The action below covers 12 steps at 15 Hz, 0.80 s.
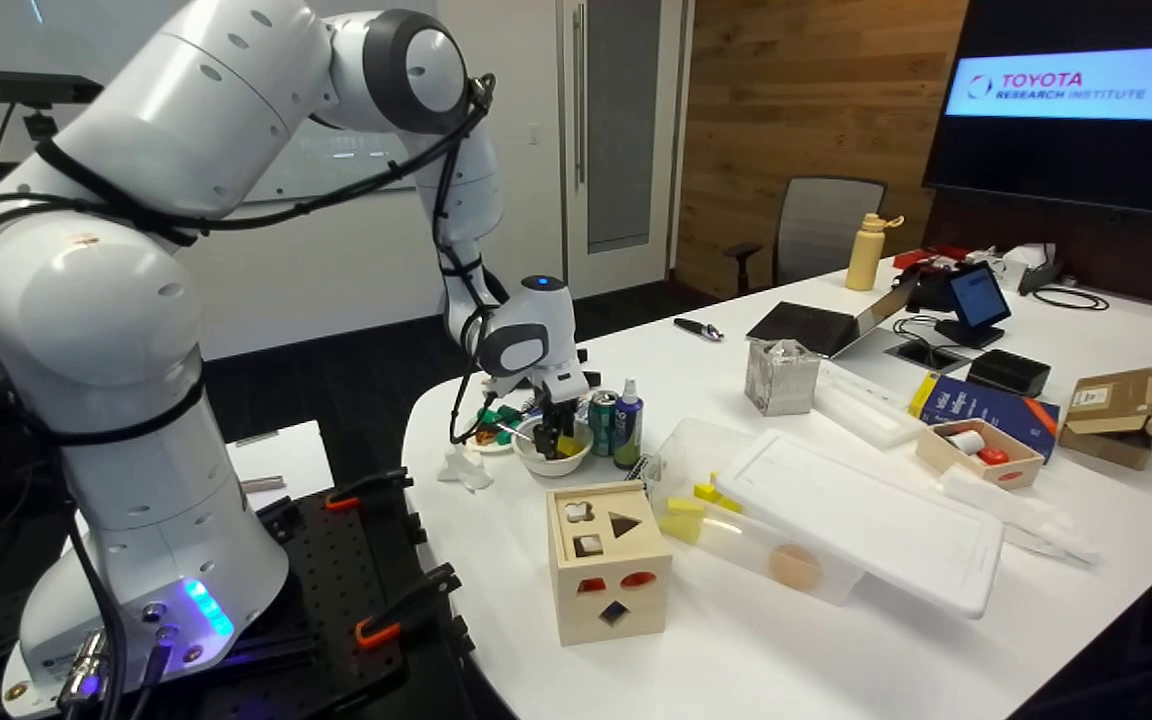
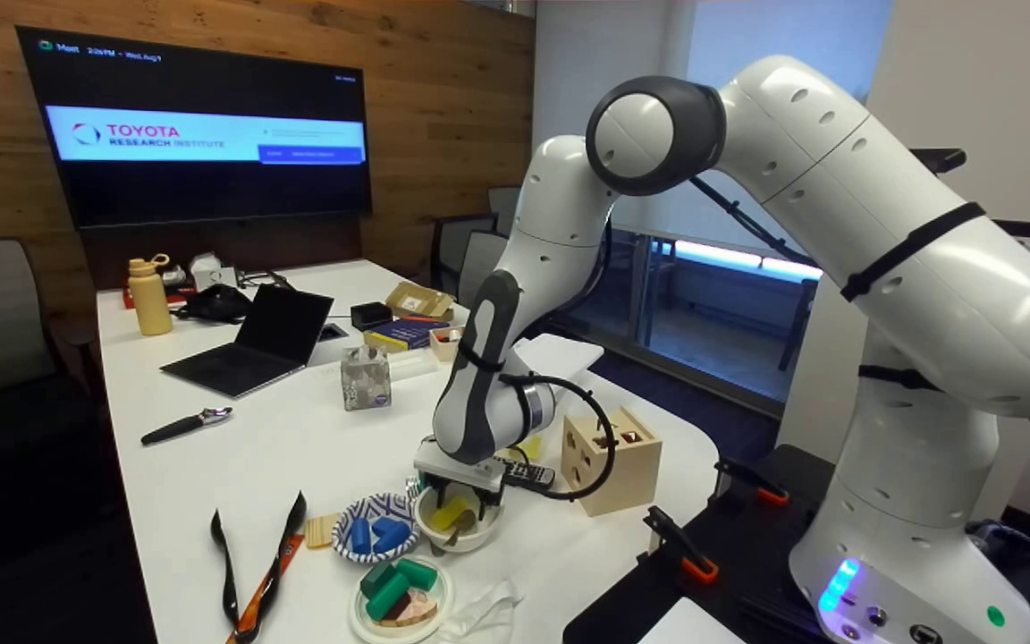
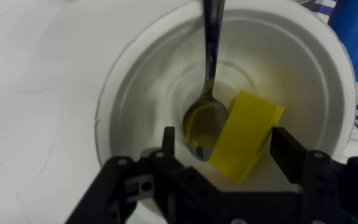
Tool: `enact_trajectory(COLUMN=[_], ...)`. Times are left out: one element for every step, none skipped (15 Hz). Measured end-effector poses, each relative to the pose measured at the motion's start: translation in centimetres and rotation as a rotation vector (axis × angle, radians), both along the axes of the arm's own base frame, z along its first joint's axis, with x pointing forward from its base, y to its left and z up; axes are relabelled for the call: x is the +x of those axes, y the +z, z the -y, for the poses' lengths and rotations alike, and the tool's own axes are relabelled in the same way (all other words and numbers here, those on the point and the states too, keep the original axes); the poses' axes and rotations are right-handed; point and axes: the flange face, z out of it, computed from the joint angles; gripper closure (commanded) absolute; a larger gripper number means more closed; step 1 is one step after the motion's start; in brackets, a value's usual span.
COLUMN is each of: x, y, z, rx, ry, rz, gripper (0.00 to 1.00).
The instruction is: Remove the yellow block from the white bowl and put it in the lunchbox
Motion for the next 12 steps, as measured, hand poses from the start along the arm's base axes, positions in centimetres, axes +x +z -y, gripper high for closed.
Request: enact_trajectory(x=[0.1,0.3,0.4,0.4,0.4,0.5,0.6,0.6,0.6,0.6,0.7,0.8], y=[-0.2,-0.4,-0.6,-0.9,-1.2,-1.3,-1.3,-1.3,-1.3,-1.2,-1.2,-0.9], z=[0.1,0.2,0.2,0.2,0.2,0.2,0.2,0.1,0.1,0.0,0.0,-0.1], rx=[0.000,0.000,0.000,-0.001,-0.002,-0.002,-0.001,-0.001,-0.001,-0.003,-0.006,-0.013], ry=[-0.003,-0.005,-0.006,-0.006,-0.007,-0.006,-0.006,-0.006,-0.005,-0.003,0.000,0.007], rz=[0.000,0.000,0.000,-0.002,-0.004,-0.003,-0.002,-0.001,0.000,0.002,0.005,0.011], gripper=[0.58,0.66,0.73,0.82,0.88,0.91,0.91,0.91,0.91,0.91,0.91,0.91])
